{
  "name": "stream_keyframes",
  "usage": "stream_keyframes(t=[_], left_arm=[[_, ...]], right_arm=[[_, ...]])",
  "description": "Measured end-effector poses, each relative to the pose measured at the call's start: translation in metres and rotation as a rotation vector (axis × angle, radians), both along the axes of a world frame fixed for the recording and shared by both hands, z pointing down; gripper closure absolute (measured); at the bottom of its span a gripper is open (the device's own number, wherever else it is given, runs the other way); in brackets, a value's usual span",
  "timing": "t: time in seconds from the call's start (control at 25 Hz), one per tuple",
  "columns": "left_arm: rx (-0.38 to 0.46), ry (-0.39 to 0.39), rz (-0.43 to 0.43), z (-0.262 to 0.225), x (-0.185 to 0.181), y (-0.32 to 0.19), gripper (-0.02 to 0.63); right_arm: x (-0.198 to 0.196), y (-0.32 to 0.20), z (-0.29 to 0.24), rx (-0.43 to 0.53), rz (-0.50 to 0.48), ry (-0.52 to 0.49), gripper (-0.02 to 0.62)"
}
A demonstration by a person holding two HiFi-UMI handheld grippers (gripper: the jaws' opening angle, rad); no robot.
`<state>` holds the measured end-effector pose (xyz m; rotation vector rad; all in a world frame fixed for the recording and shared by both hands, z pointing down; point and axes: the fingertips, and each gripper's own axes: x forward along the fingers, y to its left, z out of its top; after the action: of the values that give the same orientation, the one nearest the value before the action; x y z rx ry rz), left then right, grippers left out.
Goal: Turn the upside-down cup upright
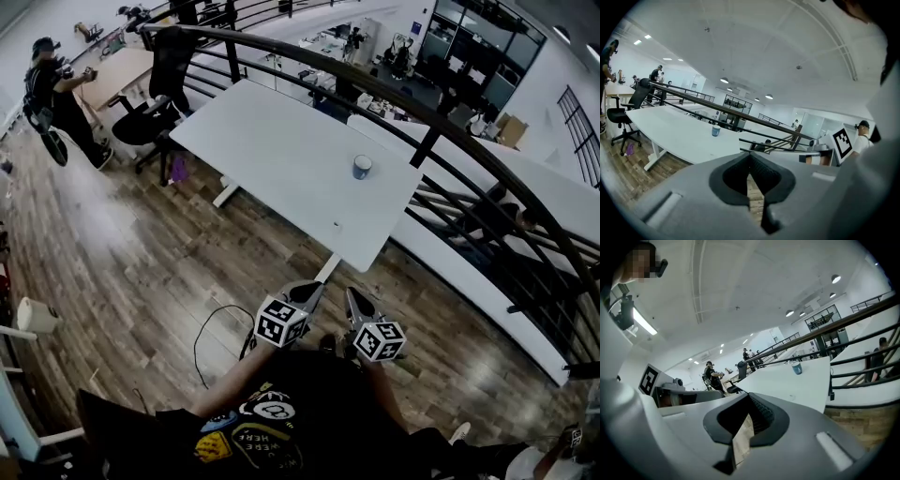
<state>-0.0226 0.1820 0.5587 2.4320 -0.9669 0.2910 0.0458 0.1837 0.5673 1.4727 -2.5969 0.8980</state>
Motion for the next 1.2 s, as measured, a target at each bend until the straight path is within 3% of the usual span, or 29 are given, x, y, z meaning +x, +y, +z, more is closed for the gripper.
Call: stream_keyframes(t=[0.4, 0.68, 0.96, 1.2], left_arm=[[-0.047, -0.002, -0.026, 0.017, -0.056, 0.015, 0.604], [-0.111, 0.018, -0.018, 0.039, -0.080, 0.013, 0.604], [-0.128, 0.021, -0.046, 0.046, -0.081, -0.054, 0.604], [-0.111, 0.029, -0.029, 0.046, -0.037, -0.159, 0.604]], right_arm=[[-0.069, 0.021, 0.025, -0.071, -0.105, 0.027, 0.597], [-0.076, 0.018, 0.047, -0.164, -0.045, -0.003, 0.597], [-0.067, -0.037, 0.063, -0.196, -0.067, 0.011, 0.597], [-0.007, -0.133, 0.080, -0.202, -0.037, 0.022, 0.597]])
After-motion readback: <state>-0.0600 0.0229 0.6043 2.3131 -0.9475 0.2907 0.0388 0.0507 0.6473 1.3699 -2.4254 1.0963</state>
